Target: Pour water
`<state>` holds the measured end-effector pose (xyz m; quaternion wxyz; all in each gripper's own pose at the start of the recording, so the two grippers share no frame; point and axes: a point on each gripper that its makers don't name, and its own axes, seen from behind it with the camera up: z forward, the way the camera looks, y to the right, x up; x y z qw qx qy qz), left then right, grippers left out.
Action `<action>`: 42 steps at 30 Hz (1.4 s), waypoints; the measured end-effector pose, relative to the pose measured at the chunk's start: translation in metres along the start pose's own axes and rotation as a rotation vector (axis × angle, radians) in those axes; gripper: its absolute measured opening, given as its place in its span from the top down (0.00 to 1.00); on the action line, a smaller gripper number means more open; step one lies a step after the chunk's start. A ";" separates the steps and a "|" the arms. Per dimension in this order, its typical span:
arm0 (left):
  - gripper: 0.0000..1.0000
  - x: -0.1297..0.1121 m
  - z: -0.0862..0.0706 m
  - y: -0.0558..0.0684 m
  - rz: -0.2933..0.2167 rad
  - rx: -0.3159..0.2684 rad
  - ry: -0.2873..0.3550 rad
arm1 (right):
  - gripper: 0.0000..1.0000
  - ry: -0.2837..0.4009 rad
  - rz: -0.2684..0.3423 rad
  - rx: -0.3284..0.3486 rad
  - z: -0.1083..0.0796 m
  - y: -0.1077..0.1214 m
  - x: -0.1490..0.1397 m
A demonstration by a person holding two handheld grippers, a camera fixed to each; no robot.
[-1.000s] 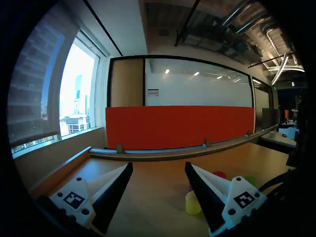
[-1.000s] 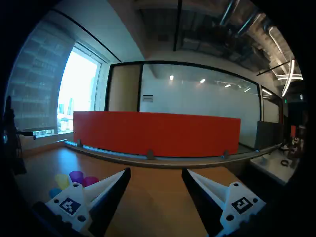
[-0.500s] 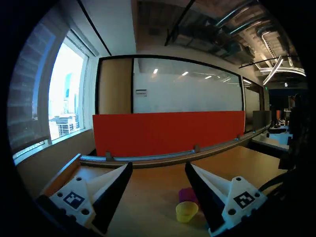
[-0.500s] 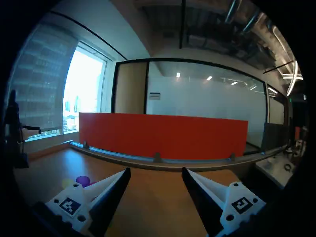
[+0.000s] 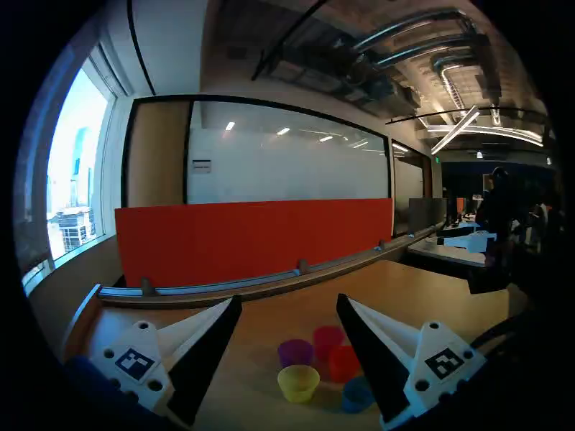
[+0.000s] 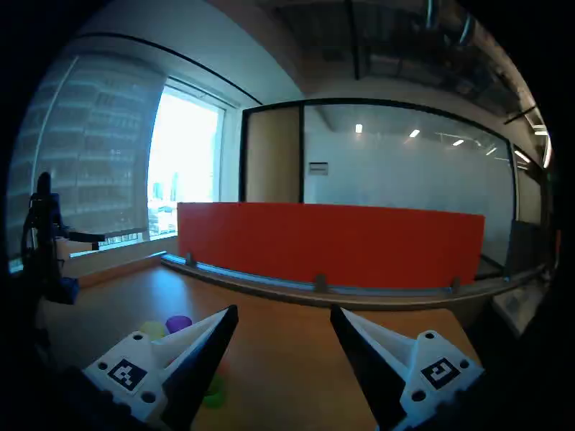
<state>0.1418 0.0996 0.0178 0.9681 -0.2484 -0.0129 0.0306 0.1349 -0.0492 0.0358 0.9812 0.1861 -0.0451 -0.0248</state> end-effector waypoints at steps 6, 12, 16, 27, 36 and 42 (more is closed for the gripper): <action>0.02 0.006 0.001 0.026 -0.009 -0.117 0.004 | 0.00 0.010 -0.040 0.124 -0.002 -0.024 0.009; 0.02 0.012 0.000 0.035 -0.046 -0.187 0.014 | 0.00 -0.011 -0.059 0.198 -0.003 -0.038 0.010; 0.02 0.008 0.000 0.035 -0.034 -0.199 -0.003 | 0.00 -0.025 -0.055 0.219 -0.001 -0.040 0.010; 0.02 -0.029 0.005 0.041 0.008 -0.256 -0.107 | 0.00 -0.093 -0.075 0.274 0.003 -0.043 -0.002; 0.02 -0.071 0.010 0.048 0.058 -0.295 -0.199 | 0.00 -0.161 -0.116 0.304 0.005 -0.047 -0.022; 0.02 -0.098 0.012 0.055 0.082 -0.325 -0.259 | 0.00 -0.204 -0.147 0.323 0.007 -0.050 -0.037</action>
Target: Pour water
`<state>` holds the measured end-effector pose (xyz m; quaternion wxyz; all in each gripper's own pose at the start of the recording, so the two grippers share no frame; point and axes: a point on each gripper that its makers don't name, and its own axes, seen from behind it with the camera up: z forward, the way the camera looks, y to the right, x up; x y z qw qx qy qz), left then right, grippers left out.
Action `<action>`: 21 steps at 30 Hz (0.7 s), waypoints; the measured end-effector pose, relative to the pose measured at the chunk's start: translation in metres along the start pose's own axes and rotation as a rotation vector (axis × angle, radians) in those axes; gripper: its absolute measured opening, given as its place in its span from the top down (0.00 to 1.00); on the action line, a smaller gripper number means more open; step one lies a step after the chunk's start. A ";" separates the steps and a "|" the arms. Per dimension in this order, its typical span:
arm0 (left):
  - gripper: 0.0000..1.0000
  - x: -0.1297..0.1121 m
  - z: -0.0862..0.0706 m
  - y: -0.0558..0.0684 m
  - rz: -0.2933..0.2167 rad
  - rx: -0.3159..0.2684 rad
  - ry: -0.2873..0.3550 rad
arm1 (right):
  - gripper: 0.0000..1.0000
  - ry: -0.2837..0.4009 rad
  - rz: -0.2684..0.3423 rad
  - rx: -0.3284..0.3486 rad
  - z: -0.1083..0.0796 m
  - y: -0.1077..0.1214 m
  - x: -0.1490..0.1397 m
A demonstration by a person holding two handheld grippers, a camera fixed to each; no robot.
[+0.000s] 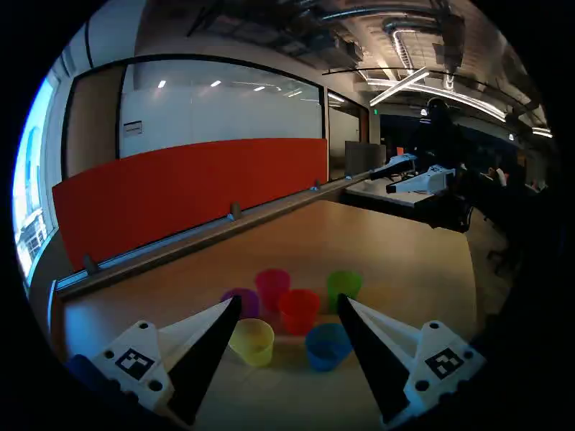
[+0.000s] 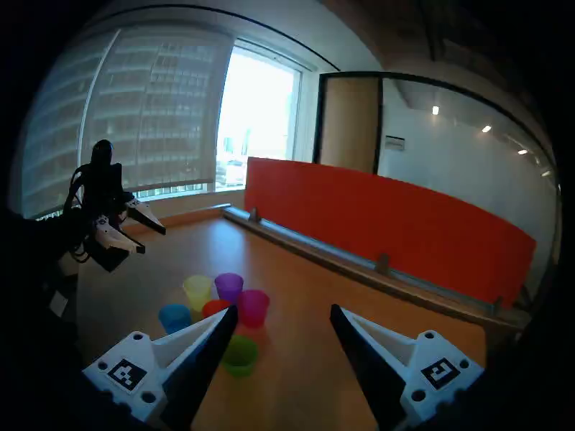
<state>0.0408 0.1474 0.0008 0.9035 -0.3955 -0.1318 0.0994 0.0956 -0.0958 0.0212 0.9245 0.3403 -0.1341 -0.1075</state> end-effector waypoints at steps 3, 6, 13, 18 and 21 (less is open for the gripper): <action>0.02 -0.013 0.007 0.003 0.007 -0.009 -0.037 | 0.00 -0.017 -0.008 0.013 0.004 -0.003 -0.007; 0.02 -0.027 0.013 0.007 0.012 -0.026 -0.071 | 0.00 -0.038 -0.009 0.025 0.009 -0.007 -0.016; 0.01 -0.054 0.023 0.018 0.041 -0.062 -0.135 | 0.00 -0.079 -0.014 0.051 0.021 -0.013 -0.037; 0.01 -0.072 0.028 0.026 0.043 -0.095 -0.175 | 0.00 -0.092 -0.006 0.059 0.029 -0.015 -0.047; 0.02 -0.083 0.032 0.029 0.044 -0.103 -0.198 | 0.00 -0.097 0.002 0.065 0.033 -0.016 -0.051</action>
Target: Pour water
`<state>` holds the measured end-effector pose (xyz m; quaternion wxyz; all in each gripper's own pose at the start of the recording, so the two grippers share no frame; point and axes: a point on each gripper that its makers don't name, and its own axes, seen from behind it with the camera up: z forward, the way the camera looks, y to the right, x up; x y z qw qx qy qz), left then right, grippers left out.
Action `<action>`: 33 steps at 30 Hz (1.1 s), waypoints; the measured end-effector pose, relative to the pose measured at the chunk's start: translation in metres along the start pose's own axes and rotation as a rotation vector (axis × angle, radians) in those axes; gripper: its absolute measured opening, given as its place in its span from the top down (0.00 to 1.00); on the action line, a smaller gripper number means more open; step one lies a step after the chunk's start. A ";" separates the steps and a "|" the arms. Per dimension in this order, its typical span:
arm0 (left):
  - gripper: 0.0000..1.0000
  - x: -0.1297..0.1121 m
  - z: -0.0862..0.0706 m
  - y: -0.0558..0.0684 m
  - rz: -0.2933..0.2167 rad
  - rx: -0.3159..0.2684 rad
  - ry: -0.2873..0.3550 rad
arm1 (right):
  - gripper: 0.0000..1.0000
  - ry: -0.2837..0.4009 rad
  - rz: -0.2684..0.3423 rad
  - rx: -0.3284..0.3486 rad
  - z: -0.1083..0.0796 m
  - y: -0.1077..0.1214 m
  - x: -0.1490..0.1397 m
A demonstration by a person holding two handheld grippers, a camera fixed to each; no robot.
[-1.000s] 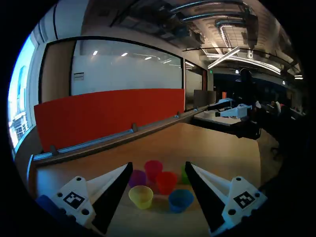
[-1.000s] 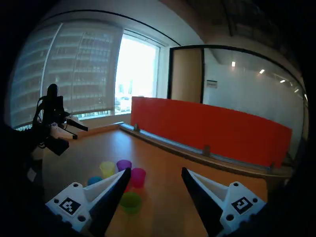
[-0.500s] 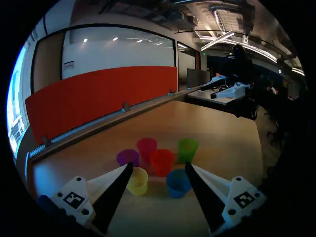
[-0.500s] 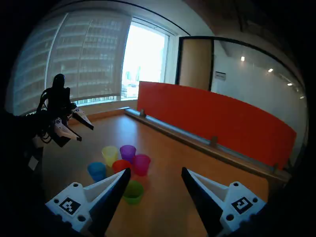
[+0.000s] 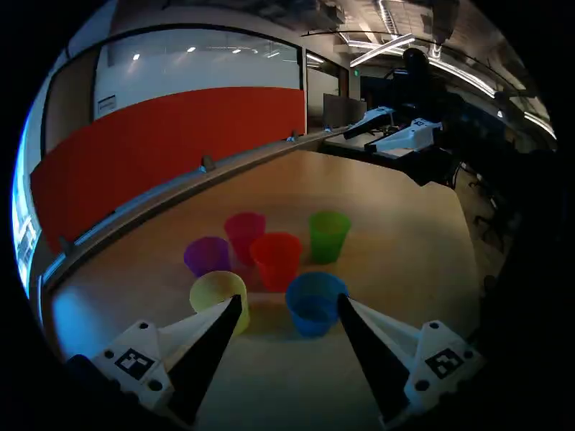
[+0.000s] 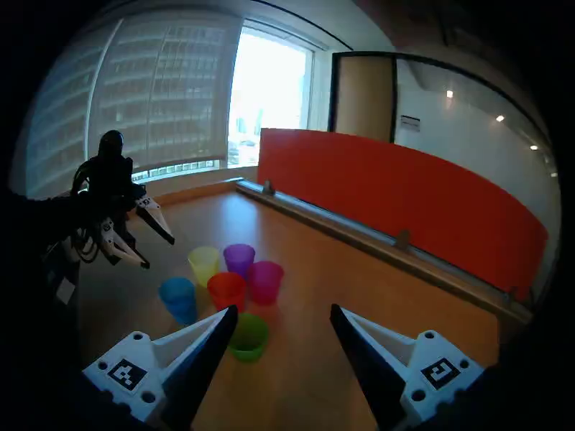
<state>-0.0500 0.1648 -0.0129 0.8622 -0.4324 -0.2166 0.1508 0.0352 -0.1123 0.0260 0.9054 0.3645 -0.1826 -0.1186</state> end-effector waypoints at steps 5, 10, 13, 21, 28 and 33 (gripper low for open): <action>0.02 -0.013 0.009 0.006 0.004 -0.016 -0.031 | 0.00 -0.015 -0.003 0.001 0.005 0.003 -0.008; 0.02 -0.022 0.018 0.012 0.012 -0.033 -0.051 | 0.00 -0.022 -0.009 0.006 0.010 0.003 -0.013; 0.02 -0.027 0.024 0.015 0.013 -0.042 -0.062 | 0.00 -0.026 -0.011 0.008 0.012 0.003 -0.016; 0.02 -0.040 0.037 0.020 0.016 -0.062 -0.094 | 0.00 -0.031 -0.017 0.004 0.018 0.007 -0.017; 0.02 -0.043 0.049 0.029 0.014 -0.091 -0.099 | 0.00 -0.033 -0.007 0.008 0.024 0.009 -0.021; 0.02 -0.043 0.057 0.035 0.007 -0.114 -0.107 | 0.00 -0.034 -0.005 0.009 0.028 0.011 -0.023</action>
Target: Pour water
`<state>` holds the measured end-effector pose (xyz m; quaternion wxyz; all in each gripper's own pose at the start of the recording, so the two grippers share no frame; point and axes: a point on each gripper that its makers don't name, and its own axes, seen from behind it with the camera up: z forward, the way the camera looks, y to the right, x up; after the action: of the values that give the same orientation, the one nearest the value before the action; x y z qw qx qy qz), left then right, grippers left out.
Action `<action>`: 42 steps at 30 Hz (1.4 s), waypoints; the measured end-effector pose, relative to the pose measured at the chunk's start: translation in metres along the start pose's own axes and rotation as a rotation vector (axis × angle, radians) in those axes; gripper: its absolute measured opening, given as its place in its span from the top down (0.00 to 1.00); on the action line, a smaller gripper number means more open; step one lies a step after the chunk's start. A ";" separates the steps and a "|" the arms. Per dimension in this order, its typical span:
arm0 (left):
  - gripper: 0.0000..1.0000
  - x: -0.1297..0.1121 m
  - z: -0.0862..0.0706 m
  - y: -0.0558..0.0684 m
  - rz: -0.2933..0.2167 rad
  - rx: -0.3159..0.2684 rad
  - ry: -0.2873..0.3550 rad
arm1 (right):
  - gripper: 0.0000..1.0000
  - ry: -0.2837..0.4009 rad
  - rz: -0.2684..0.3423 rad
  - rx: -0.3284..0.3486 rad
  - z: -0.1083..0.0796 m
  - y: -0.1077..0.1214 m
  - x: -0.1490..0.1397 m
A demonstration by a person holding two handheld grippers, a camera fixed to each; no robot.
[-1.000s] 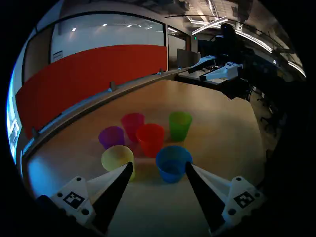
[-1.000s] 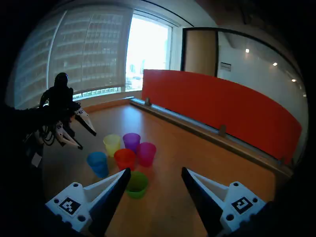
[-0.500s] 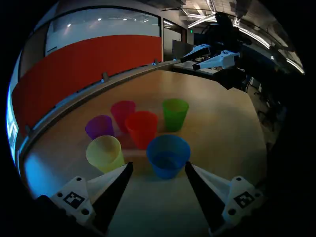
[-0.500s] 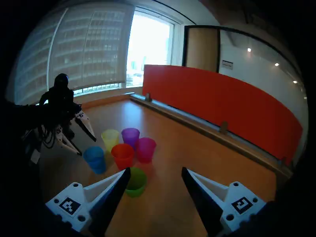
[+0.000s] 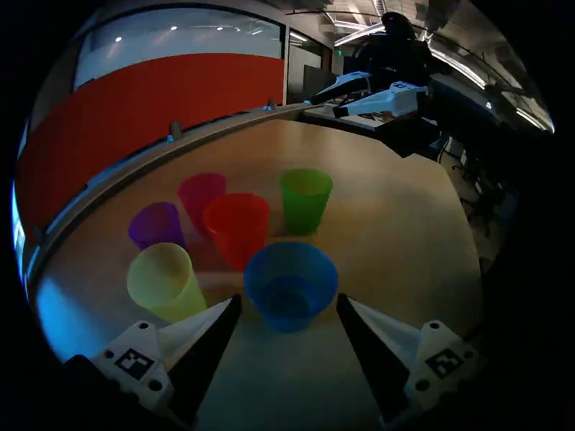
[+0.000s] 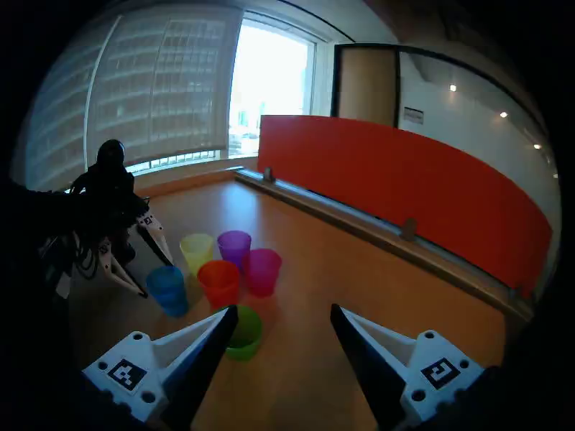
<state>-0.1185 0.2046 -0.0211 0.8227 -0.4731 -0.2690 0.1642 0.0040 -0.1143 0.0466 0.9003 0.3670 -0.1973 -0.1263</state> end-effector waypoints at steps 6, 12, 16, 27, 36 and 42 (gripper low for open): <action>0.02 0.005 0.008 0.001 0.003 -0.016 0.007 | 0.00 -0.008 0.001 0.003 0.002 0.002 -0.004; 0.02 0.009 0.016 0.002 0.000 -0.027 0.006 | 0.00 -0.013 -0.006 0.000 0.003 0.004 -0.005; 0.02 0.009 0.020 0.000 0.004 -0.024 0.003 | 0.00 -0.014 -0.007 -0.002 0.005 0.005 -0.006; 0.12 0.010 0.026 -0.002 0.003 -0.015 0.008 | 0.00 -0.015 -0.002 -0.005 0.007 0.007 -0.008; 0.13 0.009 0.023 -0.004 0.029 -0.005 0.009 | 0.00 -0.022 -0.001 0.005 0.011 0.003 -0.012; 0.13 0.011 0.019 -0.006 0.027 0.005 0.017 | 0.00 -0.036 0.001 0.021 0.018 -0.002 -0.019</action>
<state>-0.1204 0.2205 -0.0053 0.8239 -0.4760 -0.2552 0.1720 -0.0212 -0.1200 0.0520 0.8927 0.3738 -0.2150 -0.1305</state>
